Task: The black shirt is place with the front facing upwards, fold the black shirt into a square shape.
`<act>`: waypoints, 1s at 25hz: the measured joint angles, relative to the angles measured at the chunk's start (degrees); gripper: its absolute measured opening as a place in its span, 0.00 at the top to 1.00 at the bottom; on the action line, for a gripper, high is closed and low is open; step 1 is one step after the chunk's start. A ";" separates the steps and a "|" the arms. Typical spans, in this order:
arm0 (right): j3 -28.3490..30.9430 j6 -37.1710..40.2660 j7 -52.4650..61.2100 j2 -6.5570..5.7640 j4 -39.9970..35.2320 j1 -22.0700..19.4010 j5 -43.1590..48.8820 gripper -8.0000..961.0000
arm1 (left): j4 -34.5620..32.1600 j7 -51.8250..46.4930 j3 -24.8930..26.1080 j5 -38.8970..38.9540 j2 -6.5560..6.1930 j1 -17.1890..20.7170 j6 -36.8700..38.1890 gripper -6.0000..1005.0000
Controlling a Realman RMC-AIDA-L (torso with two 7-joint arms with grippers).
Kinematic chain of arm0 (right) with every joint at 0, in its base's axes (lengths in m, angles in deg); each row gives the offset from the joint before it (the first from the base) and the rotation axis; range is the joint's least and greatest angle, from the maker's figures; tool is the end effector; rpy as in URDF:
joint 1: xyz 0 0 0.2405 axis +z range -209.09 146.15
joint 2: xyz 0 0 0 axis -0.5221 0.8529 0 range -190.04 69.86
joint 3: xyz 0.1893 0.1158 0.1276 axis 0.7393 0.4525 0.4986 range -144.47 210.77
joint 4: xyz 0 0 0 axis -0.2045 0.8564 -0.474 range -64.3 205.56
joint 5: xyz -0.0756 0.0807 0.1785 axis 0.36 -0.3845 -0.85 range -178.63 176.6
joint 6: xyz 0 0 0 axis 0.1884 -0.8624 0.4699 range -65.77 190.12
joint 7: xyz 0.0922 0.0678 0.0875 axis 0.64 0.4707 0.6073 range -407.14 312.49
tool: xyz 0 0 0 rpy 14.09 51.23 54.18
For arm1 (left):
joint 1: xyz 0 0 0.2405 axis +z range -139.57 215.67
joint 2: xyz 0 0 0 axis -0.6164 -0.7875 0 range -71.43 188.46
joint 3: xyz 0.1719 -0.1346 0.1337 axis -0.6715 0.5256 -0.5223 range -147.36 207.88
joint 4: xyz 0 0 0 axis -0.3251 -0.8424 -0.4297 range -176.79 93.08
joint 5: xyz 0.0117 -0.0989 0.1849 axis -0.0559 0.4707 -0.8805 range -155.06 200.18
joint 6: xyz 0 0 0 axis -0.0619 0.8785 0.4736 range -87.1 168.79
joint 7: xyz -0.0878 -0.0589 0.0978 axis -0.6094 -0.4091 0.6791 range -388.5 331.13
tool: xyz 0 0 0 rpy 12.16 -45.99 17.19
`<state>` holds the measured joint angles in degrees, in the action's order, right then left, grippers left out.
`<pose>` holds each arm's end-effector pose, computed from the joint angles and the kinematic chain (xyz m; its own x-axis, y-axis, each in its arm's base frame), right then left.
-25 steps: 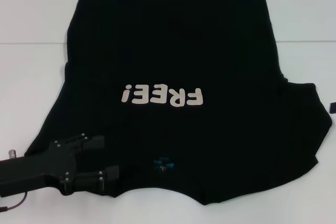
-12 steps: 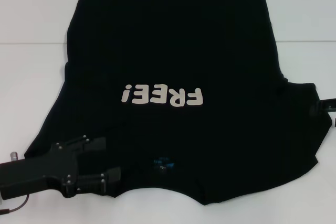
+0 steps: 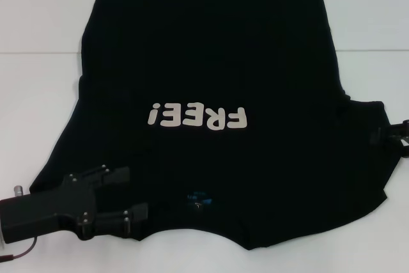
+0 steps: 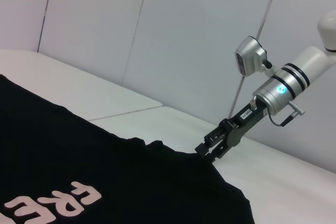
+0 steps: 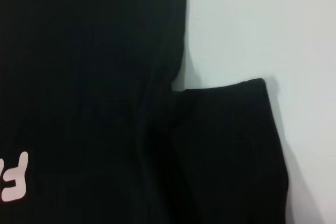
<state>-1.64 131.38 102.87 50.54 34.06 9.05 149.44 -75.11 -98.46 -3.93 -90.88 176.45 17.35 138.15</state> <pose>0.3261 0.3966 0.0636 0.0816 -0.9054 -0.4166 -0.9512 0.0541 -0.3038 -0.3087 0.2671 0.0079 0.7248 0.3487 0.5942 0.5085 -0.8527 -0.1198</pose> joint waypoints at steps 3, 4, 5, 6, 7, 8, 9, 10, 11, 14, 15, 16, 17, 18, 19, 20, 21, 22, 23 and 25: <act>-0.03 -0.56 -0.43 0.39 0.42 0.25 -0.09 0.10 | 0.06 0.00 0.03 -0.01 0.05 -0.01 -0.15 0.10; -0.03 -0.75 -0.55 0.53 0.45 0.32 -0.09 0.10 | 0.06 0.00 0.04 0.03 0.07 -0.01 -0.15 0.10; -0.05 -0.98 -0.62 0.59 0.46 0.38 -0.09 0.10 | 0.06 0.00 0.07 0.09 0.07 0.01 -0.17 0.10; -0.07 -1.08 -0.64 0.62 0.49 0.41 -0.09 0.10 | 0.06 0.00 0.10 0.16 0.08 0.03 -0.17 0.10; -0.09 -1.21 -0.66 0.64 0.51 0.46 -0.09 0.10 | 0.07 0.00 0.10 0.22 0.09 0.05 -0.18 0.10; -0.11 -1.25 -0.66 0.64 0.53 0.51 -0.10 0.11 | 0.06 0.00 0.10 0.24 0.09 0.07 -0.18 0.10; -0.12 -1.27 -0.67 0.64 0.54 0.56 -0.11 0.11 | 0.06 0.00 0.10 0.24 0.09 0.07 -0.19 0.10; -0.12 -1.27 -0.67 0.64 0.54 0.61 -0.10 0.11 | 0.07 0.00 0.10 0.24 0.09 0.07 -0.19 0.10; -0.21 -1.27 -0.67 0.64 0.54 0.69 0.00 0.11 | 0.06 0.00 0.10 0.24 0.09 0.07 -0.19 0.10; -1.70 -1.35 -0.65 0.64 0.54 0.80 0.27 0.11 | 0.06 0.00 0.09 0.27 0.09 0.11 -0.19 0.10; -2.33 -1.45 -0.62 0.64 0.54 0.83 0.28 0.12 | 0.05 0.00 0.09 0.31 0.09 0.14 -0.19 0.10; -2.97 -1.60 -0.52 0.64 0.54 0.85 0.28 0.12 | 0.05 0.00 0.08 0.33 0.09 0.15 -0.19 0.10; -3.48 -1.83 -0.40 0.66 0.54 0.87 0.28 0.15 | 0.04 0.00 0.08 0.35 0.09 0.15 -0.19 0.10; -3.95 -2.01 -0.27 0.71 0.54 0.92 0.28 0.19 | 0.03 0.00 0.09 0.36 0.09 0.15 -0.19 0.10; -4.24 -2.23 -0.16 0.74 0.54 0.94 0.28 0.23 | 0.03 0.00 0.10 0.37 0.09 0.15 -0.19 0.10; -4.46 -2.38 -0.09 0.76 0.54 0.96 0.28 0.27 | 0.03 0.00 0.12 0.38 0.10 0.16 -0.19 0.10; -4.54 -2.46 -0.07 0.76 0.54 0.96 0.28 0.31 | 0.03 0.00 0.14 0.38 0.12 0.17 -0.19 0.10; -4.56 -2.53 -0.05 0.77 0.54 0.96 0.28 0.35 | 0.03 0.00 0.16 0.39 0.15 0.20 -0.19 0.10; -4.57 -2.56 -0.05 0.78 0.54 0.96 0.28 0.39 | 0.02 0.00 0.17 0.40 0.17 0.22 -0.19 0.10; -4.64 -2.58 -0.04 0.79 0.45 0.96 0.28 0.47 | 0.03 0.00 0.18 0.42 0.18 0.22 -0.19 0.10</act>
<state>-6.28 128.80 102.83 51.32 34.50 10.01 149.72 -75.08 -98.47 -3.75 -90.47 176.63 17.57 137.95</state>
